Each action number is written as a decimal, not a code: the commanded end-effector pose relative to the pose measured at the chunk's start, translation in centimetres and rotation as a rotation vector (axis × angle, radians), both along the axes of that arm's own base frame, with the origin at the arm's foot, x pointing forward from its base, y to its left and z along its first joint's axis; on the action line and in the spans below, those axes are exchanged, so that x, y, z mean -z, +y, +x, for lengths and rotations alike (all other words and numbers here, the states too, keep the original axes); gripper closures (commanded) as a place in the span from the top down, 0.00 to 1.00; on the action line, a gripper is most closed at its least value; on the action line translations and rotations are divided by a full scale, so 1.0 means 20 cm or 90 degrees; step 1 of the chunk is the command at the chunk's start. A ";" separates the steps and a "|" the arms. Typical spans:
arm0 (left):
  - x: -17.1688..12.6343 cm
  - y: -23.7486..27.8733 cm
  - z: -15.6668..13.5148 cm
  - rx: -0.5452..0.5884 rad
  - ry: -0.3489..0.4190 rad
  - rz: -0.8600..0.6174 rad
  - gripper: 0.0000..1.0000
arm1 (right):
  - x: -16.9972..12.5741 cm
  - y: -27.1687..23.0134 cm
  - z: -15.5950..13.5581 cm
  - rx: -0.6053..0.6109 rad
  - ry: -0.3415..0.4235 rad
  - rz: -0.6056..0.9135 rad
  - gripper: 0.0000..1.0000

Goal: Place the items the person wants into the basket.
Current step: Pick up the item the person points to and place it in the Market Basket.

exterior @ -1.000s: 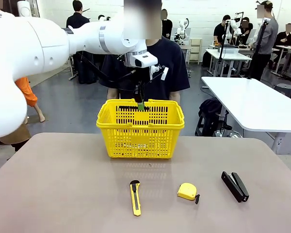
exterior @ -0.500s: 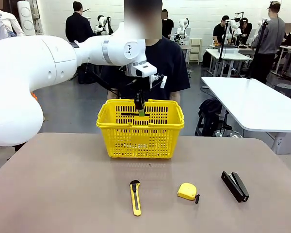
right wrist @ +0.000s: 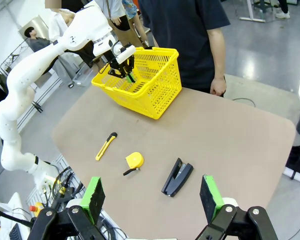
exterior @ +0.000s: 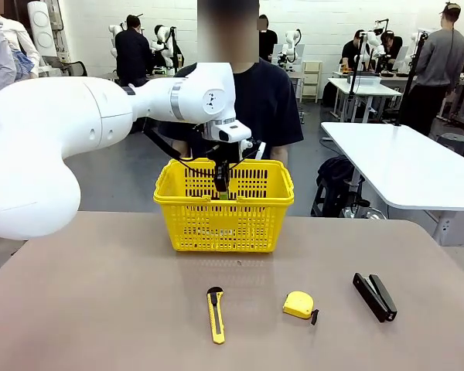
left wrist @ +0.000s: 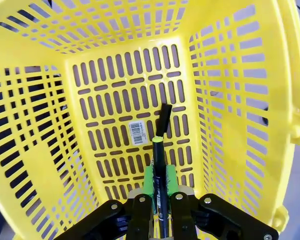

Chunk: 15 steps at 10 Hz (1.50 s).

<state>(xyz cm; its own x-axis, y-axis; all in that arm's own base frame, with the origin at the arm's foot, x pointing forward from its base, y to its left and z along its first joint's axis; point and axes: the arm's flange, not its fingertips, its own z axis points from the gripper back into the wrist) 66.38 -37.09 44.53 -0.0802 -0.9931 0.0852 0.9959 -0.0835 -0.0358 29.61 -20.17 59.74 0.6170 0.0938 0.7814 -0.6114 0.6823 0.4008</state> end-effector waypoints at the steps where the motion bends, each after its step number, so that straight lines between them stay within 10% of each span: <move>1: 0.00 -0.04 0.07 -0.005 0.003 0.027 0.11 | 0.00 0.00 0.01 -0.009 -0.016 0.009 1.00; 2: 0.00 -0.05 0.08 -0.002 0.005 0.029 0.11 | 0.00 0.00 0.01 -0.009 -0.016 0.009 1.00; 3: 0.00 -0.05 0.08 0.002 0.005 0.028 0.54 | 0.00 0.00 0.01 -0.009 -0.016 0.009 1.00; 5: 0.00 -0.05 0.07 0.005 0.004 0.025 1.00 | 0.00 0.00 0.01 -0.009 -0.016 0.009 1.00; 15: -0.01 -0.05 0.06 0.008 0.011 0.026 1.00 | 0.00 0.00 0.01 -0.009 -0.016 0.009 1.00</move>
